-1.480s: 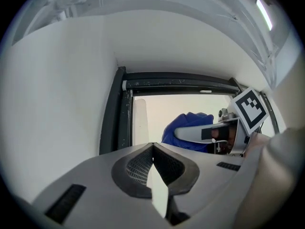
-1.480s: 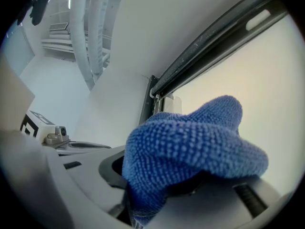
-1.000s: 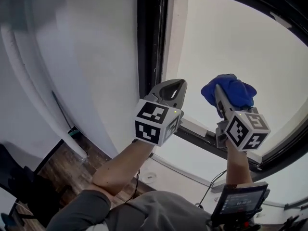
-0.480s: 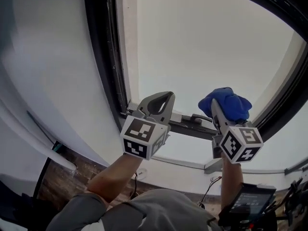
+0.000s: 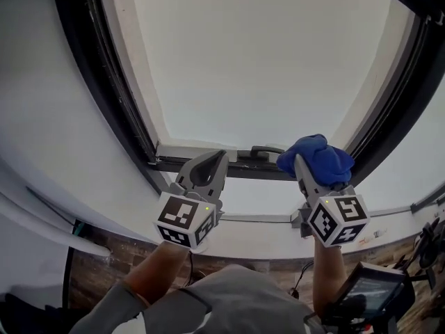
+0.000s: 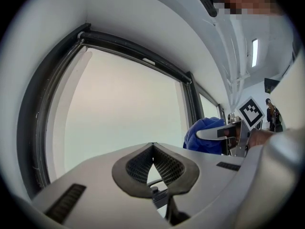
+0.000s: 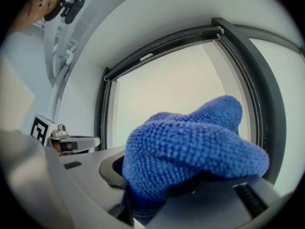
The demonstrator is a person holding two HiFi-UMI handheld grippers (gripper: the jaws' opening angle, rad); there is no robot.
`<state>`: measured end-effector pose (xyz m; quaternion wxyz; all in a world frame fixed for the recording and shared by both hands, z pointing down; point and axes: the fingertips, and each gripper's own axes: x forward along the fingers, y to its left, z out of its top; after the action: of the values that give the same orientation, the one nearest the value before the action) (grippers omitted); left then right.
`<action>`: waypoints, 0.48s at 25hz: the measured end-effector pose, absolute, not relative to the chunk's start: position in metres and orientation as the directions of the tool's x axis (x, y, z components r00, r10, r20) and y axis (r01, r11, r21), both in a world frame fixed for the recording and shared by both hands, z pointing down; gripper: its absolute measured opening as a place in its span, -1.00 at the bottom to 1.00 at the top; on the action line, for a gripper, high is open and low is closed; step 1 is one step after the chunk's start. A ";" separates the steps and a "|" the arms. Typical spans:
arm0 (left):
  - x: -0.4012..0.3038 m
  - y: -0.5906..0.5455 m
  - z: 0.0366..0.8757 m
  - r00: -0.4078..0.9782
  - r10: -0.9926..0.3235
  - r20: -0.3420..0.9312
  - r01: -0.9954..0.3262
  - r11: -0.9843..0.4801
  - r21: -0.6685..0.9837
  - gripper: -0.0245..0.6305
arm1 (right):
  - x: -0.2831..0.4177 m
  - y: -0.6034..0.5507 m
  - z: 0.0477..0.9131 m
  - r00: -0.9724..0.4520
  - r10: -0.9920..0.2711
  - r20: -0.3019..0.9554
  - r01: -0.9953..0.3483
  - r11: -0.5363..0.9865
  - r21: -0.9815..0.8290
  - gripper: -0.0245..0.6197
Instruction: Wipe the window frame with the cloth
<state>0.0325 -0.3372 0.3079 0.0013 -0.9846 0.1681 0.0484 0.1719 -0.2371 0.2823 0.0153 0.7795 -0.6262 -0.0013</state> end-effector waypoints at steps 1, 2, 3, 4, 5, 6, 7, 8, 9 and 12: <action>0.033 -0.336 0.312 0.940 -0.329 -0.094 -0.329 -0.944 0.013 -0.91 | 0.173 -0.234 0.287 0.216 -0.976 0.024 -0.976 -0.216 0.023 -0.43; 0.034 -0.335 0.315 0.940 -0.329 -0.092 -0.329 -0.944 0.009 -0.91 | 0.173 -0.232 0.291 0.212 -0.977 0.029 -0.977 -0.211 0.024 -0.43; 0.035 -0.334 0.319 0.940 -0.330 -0.090 -0.331 -0.944 0.006 -0.91 | 0.173 -0.231 0.295 0.204 -0.978 0.032 -0.979 -0.204 0.030 -0.43; 0.036 -0.334 0.322 0.940 -0.331 -0.086 -0.332 -0.943 0.007 -0.91 | 0.173 -0.230 0.298 0.198 -0.980 0.035 -0.980 -0.196 0.039 -0.43; 0.036 -0.335 0.325 0.939 -0.333 -0.083 -0.333 -0.943 0.011 -0.91 | 0.172 -0.230 0.301 0.192 -0.981 0.038 -0.980 -0.190 0.051 -0.43; 0.036 -0.335 0.327 0.939 -0.335 -0.082 -0.335 -0.942 0.015 -0.91 | 0.171 -0.230 0.304 0.188 -0.981 0.040 -0.981 -0.185 0.064 -0.43; 0.036 -0.336 0.328 0.938 -0.337 -0.083 -0.337 -0.941 0.016 -0.91 | 0.170 -0.230 0.306 0.185 -0.982 0.042 -0.981 -0.182 0.074 -0.43; 0.036 -0.338 0.329 0.937 -0.339 -0.087 -0.339 -0.941 0.016 -0.91 | 0.170 -0.231 0.308 0.184 -0.982 0.042 -0.981 -0.180 0.078 -0.43; 0.037 -0.340 0.330 0.936 -0.340 -0.092 -0.340 -0.940 0.019 -0.91 | 0.171 -0.233 0.311 0.183 -0.982 0.042 -0.981 -0.180 0.077 -0.43; 0.036 -0.346 0.334 0.936 -0.341 -0.089 -0.338 -0.940 0.046 -0.91 | 0.172 -0.238 0.320 0.177 -0.983 0.044 -0.983 -0.175 0.054 -0.43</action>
<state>0.0362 -0.3458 0.3342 -0.0151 -0.9837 0.1727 0.0481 0.1723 -0.2377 0.3198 0.0347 0.7665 -0.6413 -0.0005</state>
